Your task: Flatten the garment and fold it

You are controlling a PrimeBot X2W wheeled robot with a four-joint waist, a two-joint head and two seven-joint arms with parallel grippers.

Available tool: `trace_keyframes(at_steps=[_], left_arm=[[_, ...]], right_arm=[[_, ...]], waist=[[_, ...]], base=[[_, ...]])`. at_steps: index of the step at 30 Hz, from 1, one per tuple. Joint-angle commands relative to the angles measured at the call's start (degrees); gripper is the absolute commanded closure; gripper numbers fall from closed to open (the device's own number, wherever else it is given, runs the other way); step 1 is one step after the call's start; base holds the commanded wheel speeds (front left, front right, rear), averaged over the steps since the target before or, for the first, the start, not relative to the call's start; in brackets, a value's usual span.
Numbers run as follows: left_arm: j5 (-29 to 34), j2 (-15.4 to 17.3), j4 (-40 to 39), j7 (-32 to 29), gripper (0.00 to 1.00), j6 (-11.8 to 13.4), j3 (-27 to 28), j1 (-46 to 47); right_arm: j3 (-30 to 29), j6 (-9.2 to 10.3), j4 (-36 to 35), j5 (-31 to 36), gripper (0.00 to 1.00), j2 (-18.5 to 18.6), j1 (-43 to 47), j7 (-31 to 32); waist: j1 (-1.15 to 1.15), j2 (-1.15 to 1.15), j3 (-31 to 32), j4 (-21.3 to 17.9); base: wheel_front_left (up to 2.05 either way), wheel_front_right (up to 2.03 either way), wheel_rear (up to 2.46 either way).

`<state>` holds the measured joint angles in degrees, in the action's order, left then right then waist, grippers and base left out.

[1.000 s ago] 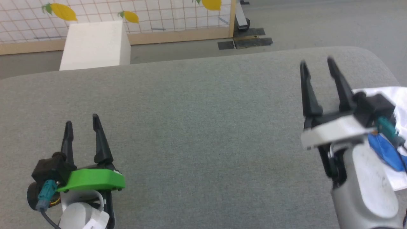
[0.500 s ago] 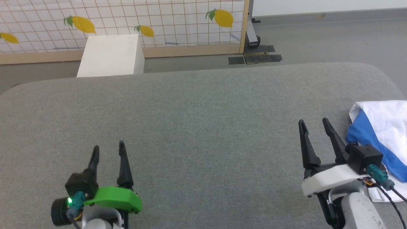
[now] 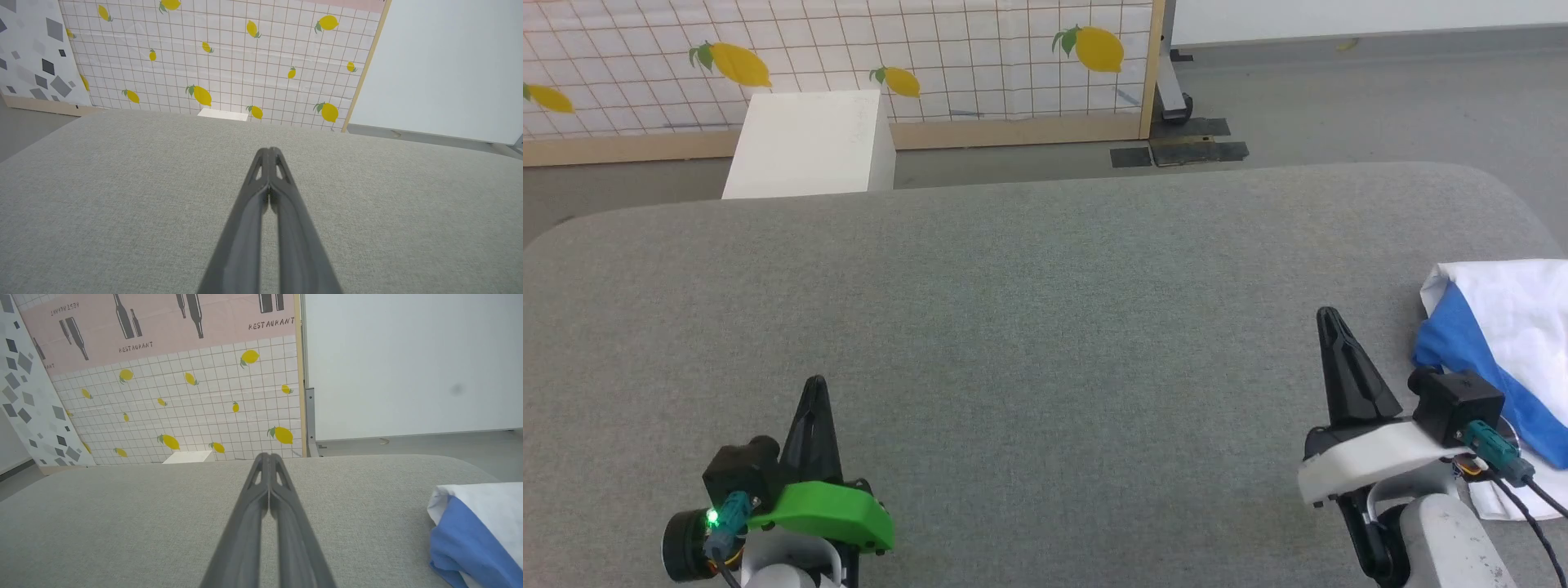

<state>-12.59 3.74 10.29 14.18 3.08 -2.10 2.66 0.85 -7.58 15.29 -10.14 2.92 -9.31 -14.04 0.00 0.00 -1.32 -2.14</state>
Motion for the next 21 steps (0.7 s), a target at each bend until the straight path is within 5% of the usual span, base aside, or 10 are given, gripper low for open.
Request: trace_keyframes(at_steps=[1, 21], left_arm=[[0.65, -0.04, -0.41, -0.41, 1.00, -0.19, 0.13, -0.18], [2.68, -0.18, -2.09, -2.76, 1.00, -0.68, 0.46, -0.60]], right_arm=[[-0.04, 0.01, -0.61, 0.50, 1.00, 0.00, 0.60, 0.35], [-0.18, 0.02, -3.11, 2.14, 1.00, -0.01, 2.09, 2.68]], waist=[[0.00, 0.00, 0.01, 0.03], [0.00, 0.00, 0.23, 0.39]], base=[[0.00, 0.00, 0.00], [0.00, 0.00, 0.00]])
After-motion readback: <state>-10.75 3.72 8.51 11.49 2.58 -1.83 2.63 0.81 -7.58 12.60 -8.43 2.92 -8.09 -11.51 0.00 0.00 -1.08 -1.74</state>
